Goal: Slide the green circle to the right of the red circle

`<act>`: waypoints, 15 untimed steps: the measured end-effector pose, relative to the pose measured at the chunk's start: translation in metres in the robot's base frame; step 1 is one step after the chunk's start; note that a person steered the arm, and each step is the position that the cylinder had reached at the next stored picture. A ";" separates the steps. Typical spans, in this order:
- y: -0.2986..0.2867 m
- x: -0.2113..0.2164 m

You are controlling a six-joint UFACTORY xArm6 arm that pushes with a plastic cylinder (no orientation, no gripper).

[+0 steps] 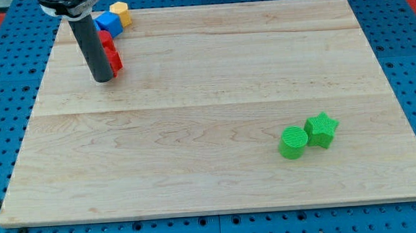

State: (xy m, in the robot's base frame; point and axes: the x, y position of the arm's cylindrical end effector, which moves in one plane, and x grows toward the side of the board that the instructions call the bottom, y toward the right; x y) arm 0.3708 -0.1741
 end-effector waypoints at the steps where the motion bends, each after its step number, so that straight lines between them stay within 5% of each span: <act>1: 0.005 0.000; 3: 0.121 0.067; 6: 0.157 0.101; 7: 0.161 0.157; 10: 0.161 0.219; 13: 0.199 0.232; 15: 0.281 0.179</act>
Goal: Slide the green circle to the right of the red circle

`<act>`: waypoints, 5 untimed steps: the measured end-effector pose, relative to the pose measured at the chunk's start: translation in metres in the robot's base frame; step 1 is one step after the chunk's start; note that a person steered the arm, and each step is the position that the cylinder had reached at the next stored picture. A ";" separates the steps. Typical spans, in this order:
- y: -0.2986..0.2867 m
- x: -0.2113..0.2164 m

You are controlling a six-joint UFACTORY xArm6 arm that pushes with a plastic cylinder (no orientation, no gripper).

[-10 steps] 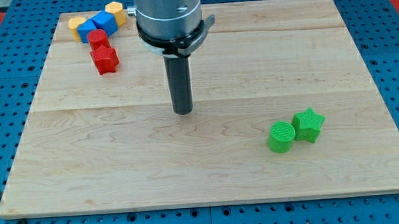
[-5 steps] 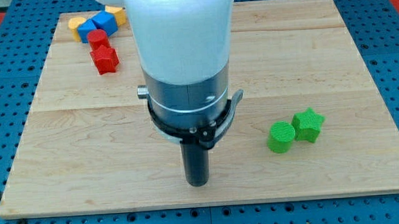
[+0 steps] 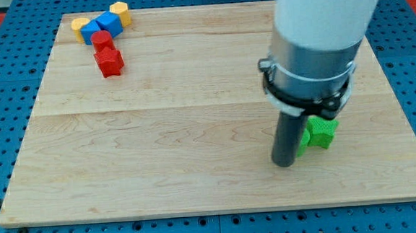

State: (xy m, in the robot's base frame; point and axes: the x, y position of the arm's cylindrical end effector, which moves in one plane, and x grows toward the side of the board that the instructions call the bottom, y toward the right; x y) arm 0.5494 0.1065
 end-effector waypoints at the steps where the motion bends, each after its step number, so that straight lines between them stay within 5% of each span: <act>1: 0.034 -0.001; 2: 0.075 -0.003; 4: -0.047 -0.023; 5: -0.031 -0.029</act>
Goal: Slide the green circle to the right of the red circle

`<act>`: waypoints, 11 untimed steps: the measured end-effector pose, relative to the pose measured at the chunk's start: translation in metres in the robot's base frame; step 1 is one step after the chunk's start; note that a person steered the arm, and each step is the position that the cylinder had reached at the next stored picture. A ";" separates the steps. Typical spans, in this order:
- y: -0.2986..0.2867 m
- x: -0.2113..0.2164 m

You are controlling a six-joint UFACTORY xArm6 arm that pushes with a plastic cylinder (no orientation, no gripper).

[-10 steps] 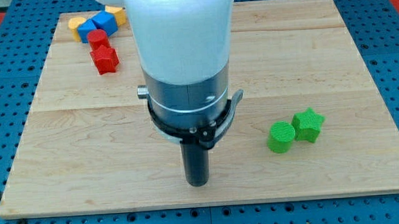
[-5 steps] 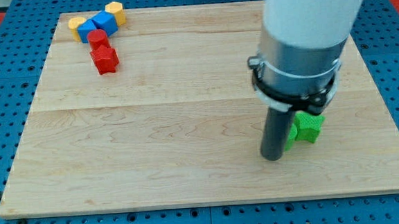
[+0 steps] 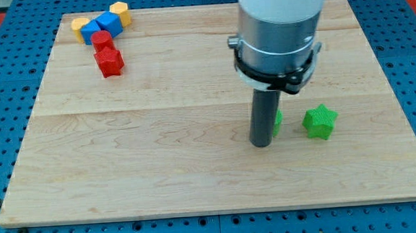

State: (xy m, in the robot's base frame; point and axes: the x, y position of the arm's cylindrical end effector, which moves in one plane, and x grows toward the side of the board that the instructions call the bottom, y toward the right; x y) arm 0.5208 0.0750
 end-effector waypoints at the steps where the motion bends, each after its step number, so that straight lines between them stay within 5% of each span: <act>1: 0.019 0.013; 4: 0.009 -0.091; 5: 0.050 -0.120; 7: -0.003 -0.156; 8: 0.048 -0.157; 9: 0.026 -0.183; 11: -0.149 -0.209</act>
